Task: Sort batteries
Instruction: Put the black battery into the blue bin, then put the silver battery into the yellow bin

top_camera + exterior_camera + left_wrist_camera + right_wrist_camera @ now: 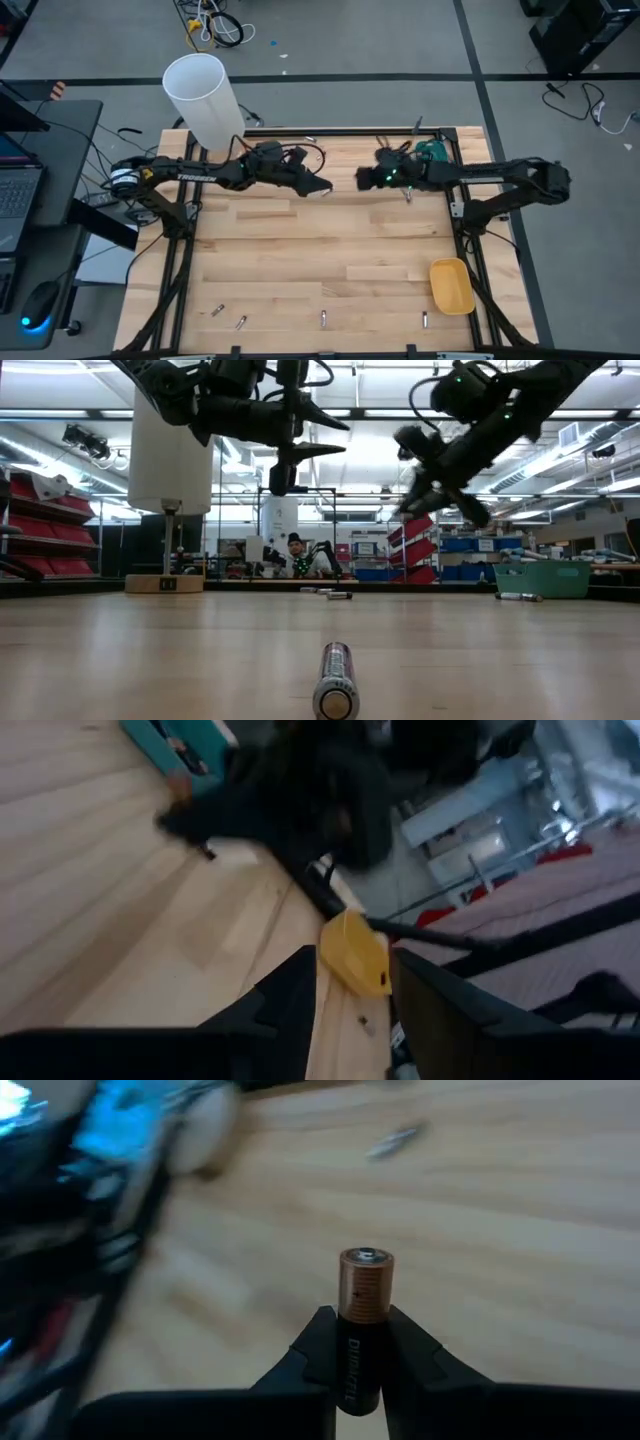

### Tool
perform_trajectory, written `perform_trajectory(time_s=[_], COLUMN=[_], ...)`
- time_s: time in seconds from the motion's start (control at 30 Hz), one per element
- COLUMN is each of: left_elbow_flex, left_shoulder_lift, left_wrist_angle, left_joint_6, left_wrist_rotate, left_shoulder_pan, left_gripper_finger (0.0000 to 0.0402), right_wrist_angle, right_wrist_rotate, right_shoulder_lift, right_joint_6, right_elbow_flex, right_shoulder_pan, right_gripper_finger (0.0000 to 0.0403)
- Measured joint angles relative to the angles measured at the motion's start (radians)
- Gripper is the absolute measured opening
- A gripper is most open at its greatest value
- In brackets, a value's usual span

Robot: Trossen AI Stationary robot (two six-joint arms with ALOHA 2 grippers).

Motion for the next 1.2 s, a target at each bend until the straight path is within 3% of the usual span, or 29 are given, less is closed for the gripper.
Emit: perform_trajectory(time_s=[0.17, 0.33, 0.5, 0.7, 1.0, 1.2], left_elbow_flex=[0.0, 0.0, 0.0, 0.0, 0.005, 0.054], left_shoulder_lift=[0.0, 0.0, 0.0, 0.0, 0.0, 0.0], left_wrist_angle=[-0.104, -0.213, -0.315, -0.413, -0.388, -0.465], left_joint_6=[0.099, 0.169, 0.193, 0.244, 0.153, 0.235], left_wrist_rotate=[0.014, 0.039, 0.023, -0.041, -0.079, -0.154], left_shoulder_pan=[0.001, -0.008, -0.016, -0.02, 0.021, 0.086], left_gripper_finger=[0.0144, 0.0145, 0.0145, 0.0145, 0.0146, 0.0161], right_wrist_angle=[-0.301, -0.496, -0.557, -0.653, -0.715, -0.687], right_wrist_rotate=[0.067, 0.136, 0.149, 0.25, 0.263, 0.208], right_shoulder_lift=[-0.104, -0.154, -0.159, -0.158, -0.157, -0.173], right_joint_6=[-0.033, -0.025, -0.044, 0.031, 0.036, 0.003], right_elbow_flex=[0.0, -0.001, -0.001, -0.001, -0.001, -0.001], right_shoulder_pan=[-0.129, -0.246, -0.319, -0.378, -0.443, -0.424], right_gripper_finger=[0.0035, 0.0037, 0.0038, 0.0048, 0.0115, 0.0144])
